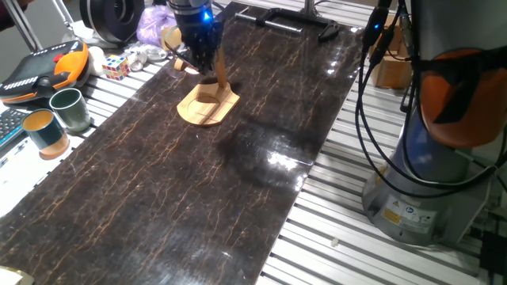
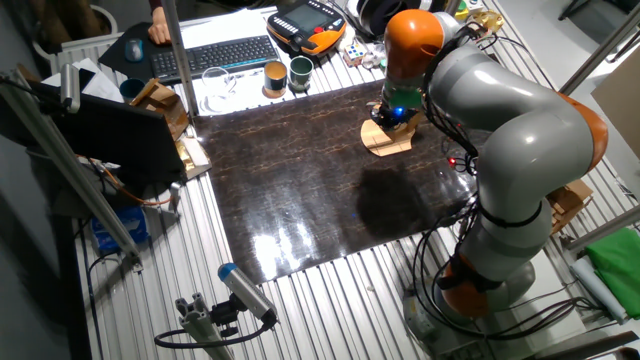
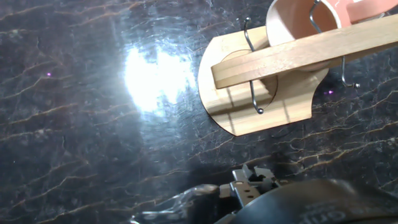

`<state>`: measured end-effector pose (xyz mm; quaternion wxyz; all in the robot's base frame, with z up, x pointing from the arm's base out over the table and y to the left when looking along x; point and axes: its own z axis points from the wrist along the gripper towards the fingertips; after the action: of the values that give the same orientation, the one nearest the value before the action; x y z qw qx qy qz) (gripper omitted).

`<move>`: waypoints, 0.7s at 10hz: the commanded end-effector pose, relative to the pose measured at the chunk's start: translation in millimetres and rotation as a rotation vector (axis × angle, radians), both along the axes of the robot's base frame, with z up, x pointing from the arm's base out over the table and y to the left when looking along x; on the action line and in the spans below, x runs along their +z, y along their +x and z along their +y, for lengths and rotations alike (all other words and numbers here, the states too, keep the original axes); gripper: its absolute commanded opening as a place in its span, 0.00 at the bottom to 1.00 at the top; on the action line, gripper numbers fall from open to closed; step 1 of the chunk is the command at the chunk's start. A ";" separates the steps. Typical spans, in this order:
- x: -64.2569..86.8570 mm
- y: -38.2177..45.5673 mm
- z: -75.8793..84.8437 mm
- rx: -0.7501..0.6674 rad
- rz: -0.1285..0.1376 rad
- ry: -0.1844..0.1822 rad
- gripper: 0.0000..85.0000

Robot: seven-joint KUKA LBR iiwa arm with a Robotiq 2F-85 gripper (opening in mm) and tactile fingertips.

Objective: Take the cup off the cup rack

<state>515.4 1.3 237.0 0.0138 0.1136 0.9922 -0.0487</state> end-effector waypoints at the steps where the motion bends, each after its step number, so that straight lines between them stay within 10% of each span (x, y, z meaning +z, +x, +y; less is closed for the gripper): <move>1: -0.2 0.4 0.0 -0.007 -0.005 -0.007 0.01; 7: -11.9 13.4 0.7 -0.120 -0.061 -0.114 0.01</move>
<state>529.8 1.7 224.2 0.0500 0.1764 0.9776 -0.1034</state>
